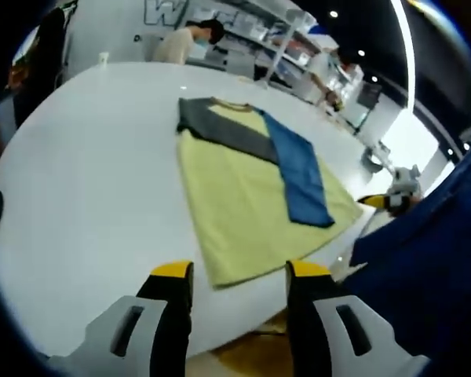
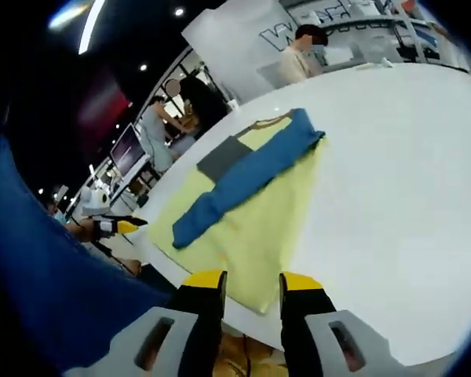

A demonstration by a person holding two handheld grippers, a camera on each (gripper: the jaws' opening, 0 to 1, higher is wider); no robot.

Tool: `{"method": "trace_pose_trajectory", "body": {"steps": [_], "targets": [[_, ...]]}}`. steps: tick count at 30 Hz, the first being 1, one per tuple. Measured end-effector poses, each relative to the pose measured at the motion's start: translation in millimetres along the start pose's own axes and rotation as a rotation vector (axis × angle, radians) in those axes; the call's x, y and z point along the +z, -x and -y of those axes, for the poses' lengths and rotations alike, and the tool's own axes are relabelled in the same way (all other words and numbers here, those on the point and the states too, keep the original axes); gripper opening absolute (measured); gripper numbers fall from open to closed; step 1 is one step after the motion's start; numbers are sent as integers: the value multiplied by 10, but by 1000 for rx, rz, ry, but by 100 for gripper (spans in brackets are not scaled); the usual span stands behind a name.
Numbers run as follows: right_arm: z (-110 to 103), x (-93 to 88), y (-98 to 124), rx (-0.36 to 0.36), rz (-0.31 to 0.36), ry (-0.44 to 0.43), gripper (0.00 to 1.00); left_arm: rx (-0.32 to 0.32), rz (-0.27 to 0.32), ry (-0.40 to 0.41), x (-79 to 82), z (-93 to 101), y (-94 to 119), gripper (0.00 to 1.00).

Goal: Fold the garment on the visible template until the final outline fits inside the template.

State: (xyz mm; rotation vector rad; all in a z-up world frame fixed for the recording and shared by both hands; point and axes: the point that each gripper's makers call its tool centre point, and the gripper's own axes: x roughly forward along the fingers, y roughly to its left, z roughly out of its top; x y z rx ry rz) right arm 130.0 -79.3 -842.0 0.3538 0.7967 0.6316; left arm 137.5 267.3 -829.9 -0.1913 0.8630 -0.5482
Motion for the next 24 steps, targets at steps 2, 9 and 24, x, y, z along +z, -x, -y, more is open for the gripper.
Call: {"method": "trace_pose_trajectory", "body": {"steps": [2,9,24], "targets": [[27,-9,-11,-9,0,-2,28,4,-7,-1,-3,10,-1,39],[13,-2,-14,-9,0,-30,27,1,-24,-1,-25,21,-37,39],[-59,-7,-3,3,-48,-57,31,24,-32,13,-52,-62,-102,36]]}}
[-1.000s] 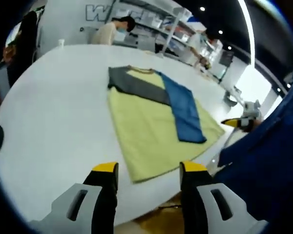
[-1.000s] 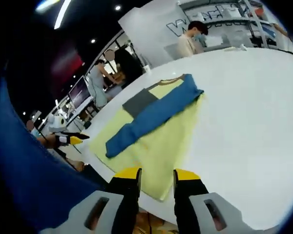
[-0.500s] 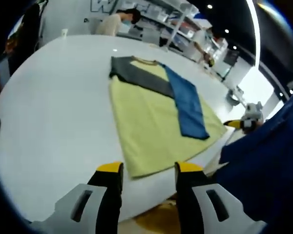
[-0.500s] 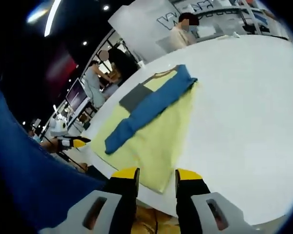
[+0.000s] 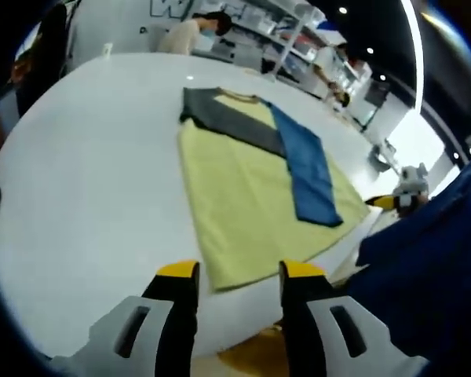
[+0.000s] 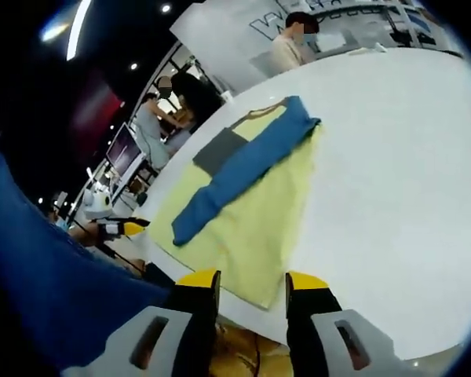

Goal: Fold the garment on the visible template until the final outline fits inside the template.

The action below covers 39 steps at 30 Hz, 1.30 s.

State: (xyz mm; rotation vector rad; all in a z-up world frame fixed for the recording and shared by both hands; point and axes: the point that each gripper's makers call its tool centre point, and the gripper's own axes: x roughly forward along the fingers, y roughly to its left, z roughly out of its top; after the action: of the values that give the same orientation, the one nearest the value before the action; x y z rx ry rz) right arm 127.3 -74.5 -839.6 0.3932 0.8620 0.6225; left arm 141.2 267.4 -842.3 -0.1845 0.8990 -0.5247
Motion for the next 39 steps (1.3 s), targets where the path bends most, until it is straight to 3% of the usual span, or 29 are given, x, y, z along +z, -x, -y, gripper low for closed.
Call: {"method": "trace_pose_trajectory", "body": {"steps": [19,26,33,39], "targets": [[-187,43,-186,66,19,-90,26,-59,34,94,52,158,-105,31],[-274,-26,-163,102,-9,-101,26,-94,19,133,-53,191,-74,26],[-201,120,-233,85,40,-116,25,-57,107,151,159,36,-116,34],[-218,157,-261,102,42,-142,26,-70,95,158,191,61,-152,31]]}}
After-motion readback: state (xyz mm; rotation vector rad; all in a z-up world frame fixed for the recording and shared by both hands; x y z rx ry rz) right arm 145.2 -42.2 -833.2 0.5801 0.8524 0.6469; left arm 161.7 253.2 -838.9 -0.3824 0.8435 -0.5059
